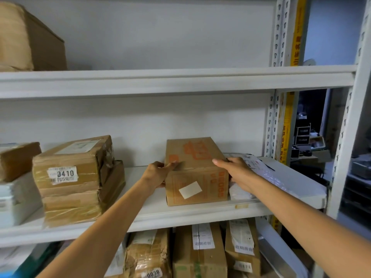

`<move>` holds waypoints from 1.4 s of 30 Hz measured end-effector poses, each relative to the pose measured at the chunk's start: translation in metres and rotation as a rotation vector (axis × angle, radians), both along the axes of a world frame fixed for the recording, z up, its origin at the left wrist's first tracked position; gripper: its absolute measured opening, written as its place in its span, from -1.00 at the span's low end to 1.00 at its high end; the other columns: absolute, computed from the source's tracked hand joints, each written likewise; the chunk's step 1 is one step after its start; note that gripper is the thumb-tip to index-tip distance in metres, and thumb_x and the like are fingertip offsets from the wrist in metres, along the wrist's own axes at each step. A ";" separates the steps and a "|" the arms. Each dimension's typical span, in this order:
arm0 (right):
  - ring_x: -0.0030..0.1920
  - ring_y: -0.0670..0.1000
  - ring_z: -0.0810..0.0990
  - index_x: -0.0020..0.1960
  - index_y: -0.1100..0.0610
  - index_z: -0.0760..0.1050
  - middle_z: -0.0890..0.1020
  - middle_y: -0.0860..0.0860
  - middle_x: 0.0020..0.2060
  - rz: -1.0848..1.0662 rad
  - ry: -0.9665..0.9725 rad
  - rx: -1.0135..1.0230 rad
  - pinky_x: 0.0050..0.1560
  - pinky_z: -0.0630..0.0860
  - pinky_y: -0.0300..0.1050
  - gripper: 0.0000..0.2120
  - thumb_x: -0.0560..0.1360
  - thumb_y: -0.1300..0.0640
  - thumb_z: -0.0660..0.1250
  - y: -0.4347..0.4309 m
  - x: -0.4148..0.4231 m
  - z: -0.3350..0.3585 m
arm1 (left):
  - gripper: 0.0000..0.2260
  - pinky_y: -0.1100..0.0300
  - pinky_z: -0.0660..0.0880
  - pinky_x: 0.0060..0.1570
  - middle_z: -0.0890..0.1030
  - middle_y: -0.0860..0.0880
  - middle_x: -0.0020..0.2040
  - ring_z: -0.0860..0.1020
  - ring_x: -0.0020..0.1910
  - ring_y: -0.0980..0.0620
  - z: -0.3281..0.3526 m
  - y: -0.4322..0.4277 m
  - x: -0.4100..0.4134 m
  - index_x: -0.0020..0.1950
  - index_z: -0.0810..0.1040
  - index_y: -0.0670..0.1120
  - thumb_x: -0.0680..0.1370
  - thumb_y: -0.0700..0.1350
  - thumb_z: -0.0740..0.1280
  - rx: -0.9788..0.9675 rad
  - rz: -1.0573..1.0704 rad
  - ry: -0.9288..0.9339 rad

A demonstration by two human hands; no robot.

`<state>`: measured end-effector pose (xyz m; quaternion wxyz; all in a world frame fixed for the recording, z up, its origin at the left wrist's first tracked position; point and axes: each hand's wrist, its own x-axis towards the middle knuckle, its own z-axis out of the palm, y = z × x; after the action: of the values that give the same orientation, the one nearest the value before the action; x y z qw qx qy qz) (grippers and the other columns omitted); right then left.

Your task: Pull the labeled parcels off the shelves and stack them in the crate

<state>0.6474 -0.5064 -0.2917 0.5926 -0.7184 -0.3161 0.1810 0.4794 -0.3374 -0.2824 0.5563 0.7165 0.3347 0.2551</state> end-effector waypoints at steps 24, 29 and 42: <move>0.09 0.06 0.62 0.13 0.15 0.35 0.66 0.04 0.04 0.052 0.159 0.325 0.19 0.51 0.15 -0.46 0.28 0.33 0.55 -0.055 -0.089 -0.005 | -0.35 0.19 0.60 -0.12 0.69 -0.12 0.07 0.64 0.09 -0.05 -0.028 -0.047 -0.113 0.26 0.58 -0.18 0.20 -0.55 0.44 -0.077 -0.181 -0.439; 0.16 0.08 0.58 0.32 0.07 0.34 0.61 0.05 0.11 -0.019 0.066 0.361 0.16 0.56 0.16 -0.13 0.13 0.49 0.57 -0.067 -0.094 0.008 | -0.28 0.13 0.62 -0.08 0.65 -0.12 0.17 0.61 0.18 -0.03 -0.027 -0.051 -0.120 0.31 0.54 -0.17 0.17 -0.52 0.46 -0.117 -0.233 -0.625; 0.15 0.10 0.58 0.19 0.03 0.50 0.65 -0.05 0.07 -0.021 -0.055 0.287 0.03 0.62 0.18 -0.21 0.10 0.63 0.45 -0.091 -0.113 0.009 | -0.21 -0.10 0.60 0.05 0.61 -0.10 0.17 0.61 0.15 -0.07 -0.046 -0.074 -0.130 0.34 0.53 0.03 0.15 -0.33 0.64 0.135 -0.158 -0.470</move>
<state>0.5342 -0.5973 -0.2826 0.6823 -0.6343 -0.3472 0.1078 0.3497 -0.4113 -0.3287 0.5879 0.6971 0.1215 0.3920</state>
